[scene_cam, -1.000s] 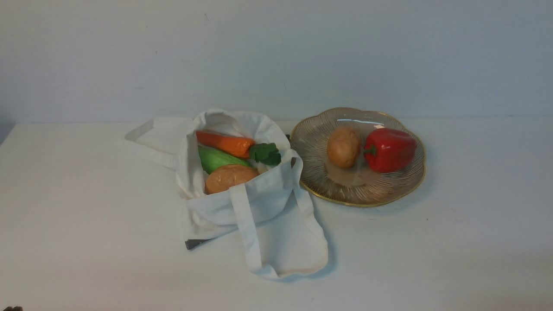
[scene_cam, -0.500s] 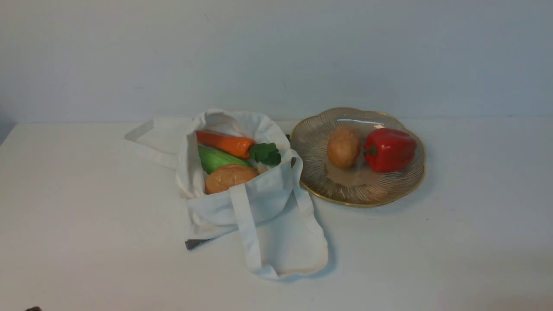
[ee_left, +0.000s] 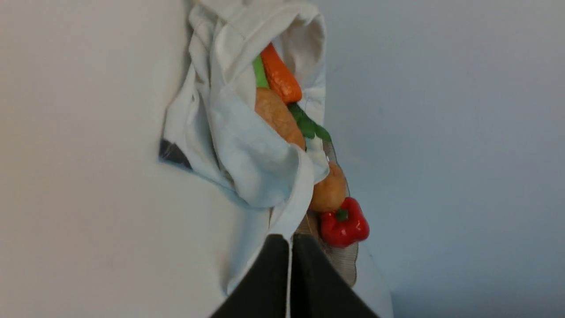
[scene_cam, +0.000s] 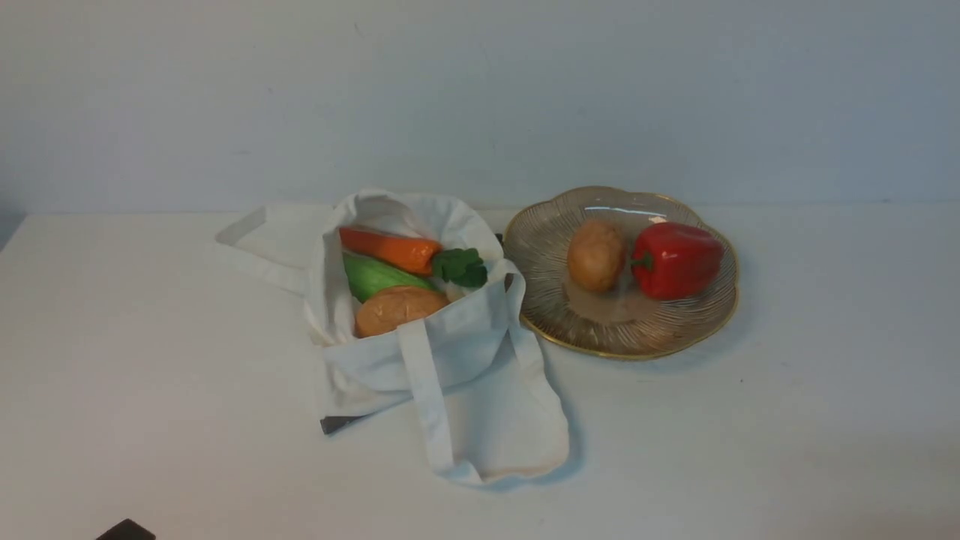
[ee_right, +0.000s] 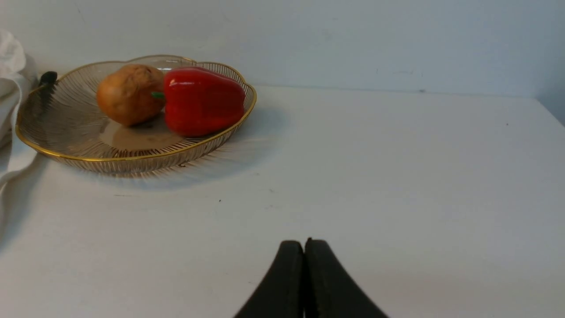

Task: Take vegetables from cloth bag on white table place on plate.
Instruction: 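Reach into the cloth bag and grasp the potato inside with the left gripper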

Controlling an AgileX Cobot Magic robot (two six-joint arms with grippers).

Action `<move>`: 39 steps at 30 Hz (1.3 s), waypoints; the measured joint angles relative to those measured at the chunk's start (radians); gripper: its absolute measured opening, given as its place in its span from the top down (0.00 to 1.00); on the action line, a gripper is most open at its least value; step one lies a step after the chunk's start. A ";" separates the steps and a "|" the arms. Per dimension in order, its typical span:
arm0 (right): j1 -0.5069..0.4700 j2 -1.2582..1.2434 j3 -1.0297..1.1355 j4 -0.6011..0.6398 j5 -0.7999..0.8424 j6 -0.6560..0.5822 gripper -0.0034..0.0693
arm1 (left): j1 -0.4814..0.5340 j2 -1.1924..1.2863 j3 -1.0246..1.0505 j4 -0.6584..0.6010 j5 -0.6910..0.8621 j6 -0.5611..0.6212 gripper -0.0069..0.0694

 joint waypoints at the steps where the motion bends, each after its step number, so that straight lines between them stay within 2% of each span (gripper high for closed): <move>1: 0.000 0.000 0.000 0.000 0.000 0.000 0.97 | 0.000 0.000 -0.011 -0.002 0.000 0.059 0.92; 2: 0.000 0.000 0.000 0.000 0.000 0.000 0.97 | 0.000 0.000 -0.017 -0.002 0.003 0.068 0.92; 3: 0.000 0.000 0.000 0.000 0.000 0.000 0.97 | 0.000 0.002 -0.076 -0.002 0.035 0.149 0.92; 5: 0.000 0.000 0.000 0.000 0.000 0.000 0.97 | 0.000 0.013 -0.122 -0.001 0.058 0.197 0.92; 7: 0.000 0.000 0.000 0.000 0.000 0.000 0.97 | 0.000 0.107 -0.263 0.018 0.147 0.312 0.92; 10: 0.000 0.000 0.000 0.000 0.000 0.000 0.97 | 0.000 0.300 -0.410 0.097 0.298 0.402 0.92; 11: 0.000 0.000 0.000 0.000 0.000 0.000 0.97 | 0.000 0.316 -0.419 0.104 0.298 0.402 0.92; 13: 0.000 0.000 0.000 0.000 0.000 0.000 0.97 | 0.000 0.578 -0.556 0.228 0.442 0.465 0.92; 15: 0.000 0.000 0.000 0.000 0.000 0.000 0.97 | 0.000 0.666 -0.608 0.269 0.482 0.489 0.92; 16: 0.000 0.000 0.000 0.000 0.000 0.000 0.97 | 0.000 0.817 -0.676 0.330 0.518 0.528 0.92; 21: 0.000 0.000 0.000 0.000 0.000 0.000 0.97 | 0.000 1.145 -0.895 0.389 0.582 0.615 0.92; 25: 0.000 0.000 0.000 0.000 0.000 0.000 0.97 | -0.008 1.347 -1.091 0.400 0.610 0.635 0.92; 33: 0.000 0.000 0.000 0.000 0.000 0.000 0.97 | -0.165 1.572 -1.343 0.515 0.661 0.636 0.90; 38: 0.000 0.000 0.000 0.000 0.000 0.000 0.97 | -0.261 1.677 -1.441 0.613 0.648 0.605 0.79; 39: 0.000 0.000 0.000 0.000 0.000 0.000 0.97 | -0.288 1.715 -1.472 0.638 0.626 0.594 0.73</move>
